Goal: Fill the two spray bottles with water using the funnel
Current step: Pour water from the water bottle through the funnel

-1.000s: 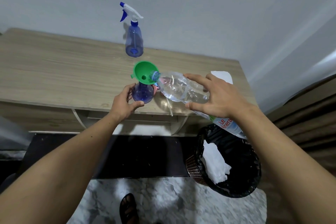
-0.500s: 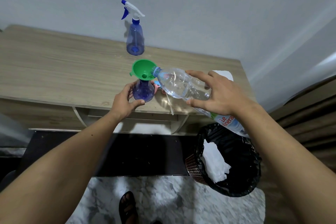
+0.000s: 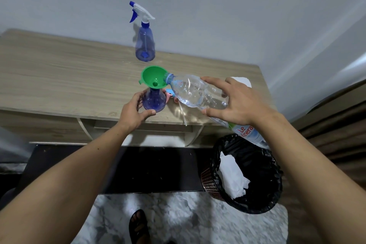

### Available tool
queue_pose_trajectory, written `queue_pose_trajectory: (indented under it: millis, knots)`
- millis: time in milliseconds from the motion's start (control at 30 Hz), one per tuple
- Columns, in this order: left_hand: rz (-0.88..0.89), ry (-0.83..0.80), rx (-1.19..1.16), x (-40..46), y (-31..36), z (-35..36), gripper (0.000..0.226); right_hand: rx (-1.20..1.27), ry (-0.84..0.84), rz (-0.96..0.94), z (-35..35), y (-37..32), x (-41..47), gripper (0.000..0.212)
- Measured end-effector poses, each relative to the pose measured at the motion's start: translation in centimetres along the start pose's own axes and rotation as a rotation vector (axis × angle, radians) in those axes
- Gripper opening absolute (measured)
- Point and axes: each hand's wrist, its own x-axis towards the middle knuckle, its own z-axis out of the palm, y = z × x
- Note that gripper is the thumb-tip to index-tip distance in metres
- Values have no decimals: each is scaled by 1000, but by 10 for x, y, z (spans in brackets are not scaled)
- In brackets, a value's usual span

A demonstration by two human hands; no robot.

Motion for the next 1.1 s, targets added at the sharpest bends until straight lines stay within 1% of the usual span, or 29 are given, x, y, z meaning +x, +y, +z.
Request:
queue_pose_trajectory:
  millis: [200, 500, 667, 833, 933, 1100]
  knots:
    - [-3, 18, -25, -1, 0, 0, 86, -3, -4, -6, 0, 2, -1, 89]
    - [-11, 13, -51, -3, -1, 2, 87, 123, 46, -6, 16, -2, -9, 89]
    - [-2, 30, -60, -3, -2, 1, 85, 288, 111, -18, 31, -6, -5, 91]
    - [-12, 7, -75, -4, 0, 1, 87, 560, 187, 24, 43, -1, 6, 96]
    - [-17, 3, -63, -3, -1, 1, 89, 664, 253, 27, 47, 2, 12, 95]
    - [-5, 9, -64, -4, -2, 0, 88, 829, 371, 147, 53, 8, 24, 99]
